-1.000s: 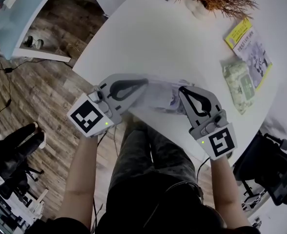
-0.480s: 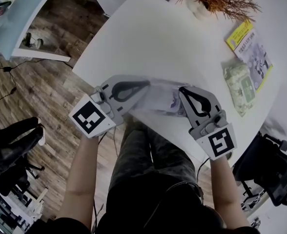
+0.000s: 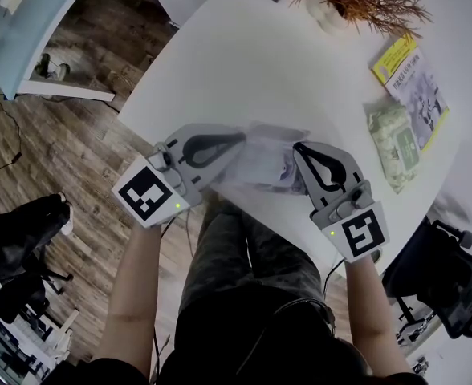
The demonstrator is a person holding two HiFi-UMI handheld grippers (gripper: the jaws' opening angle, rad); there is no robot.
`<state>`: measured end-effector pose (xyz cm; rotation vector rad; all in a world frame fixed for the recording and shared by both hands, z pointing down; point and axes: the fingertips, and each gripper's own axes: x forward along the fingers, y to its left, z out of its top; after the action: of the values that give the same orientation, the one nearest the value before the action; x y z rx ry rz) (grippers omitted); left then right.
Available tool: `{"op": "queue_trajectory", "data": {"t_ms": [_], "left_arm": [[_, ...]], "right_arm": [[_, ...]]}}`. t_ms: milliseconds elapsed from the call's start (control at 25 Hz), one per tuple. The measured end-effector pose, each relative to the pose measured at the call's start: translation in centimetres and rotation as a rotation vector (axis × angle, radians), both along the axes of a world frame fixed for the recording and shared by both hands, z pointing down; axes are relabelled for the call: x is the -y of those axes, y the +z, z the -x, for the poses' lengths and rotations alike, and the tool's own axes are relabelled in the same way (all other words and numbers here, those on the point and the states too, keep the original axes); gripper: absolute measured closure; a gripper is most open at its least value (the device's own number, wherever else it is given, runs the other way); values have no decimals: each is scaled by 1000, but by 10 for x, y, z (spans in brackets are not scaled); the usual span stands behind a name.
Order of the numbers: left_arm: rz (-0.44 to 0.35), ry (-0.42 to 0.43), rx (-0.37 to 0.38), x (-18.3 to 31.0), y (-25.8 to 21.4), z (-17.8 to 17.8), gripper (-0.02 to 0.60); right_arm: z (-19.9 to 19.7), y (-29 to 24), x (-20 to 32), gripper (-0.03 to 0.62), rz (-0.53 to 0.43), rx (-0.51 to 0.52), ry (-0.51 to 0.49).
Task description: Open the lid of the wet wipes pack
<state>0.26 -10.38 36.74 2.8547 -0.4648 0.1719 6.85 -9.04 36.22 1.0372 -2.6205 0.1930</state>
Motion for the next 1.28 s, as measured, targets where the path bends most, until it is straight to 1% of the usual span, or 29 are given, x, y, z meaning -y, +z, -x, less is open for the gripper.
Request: {"op": "queue_trajectory", "data": {"t_ms": [200,560,1040,1280], "left_arm": [[8,1,7,-1,3,0,569],[-5,4,0,4,3,-2,569],[18,-12,-12,10,2,0,569],[30,-14,-4,12,4,-1,569]], "right_arm": [[-1,3,1,574,8,-8,0],[-1,6,3,574,21,-3,-3],[-1,10,6,574,46,-7,-10],[-1,12,8,574,60,-14,-15]]}}
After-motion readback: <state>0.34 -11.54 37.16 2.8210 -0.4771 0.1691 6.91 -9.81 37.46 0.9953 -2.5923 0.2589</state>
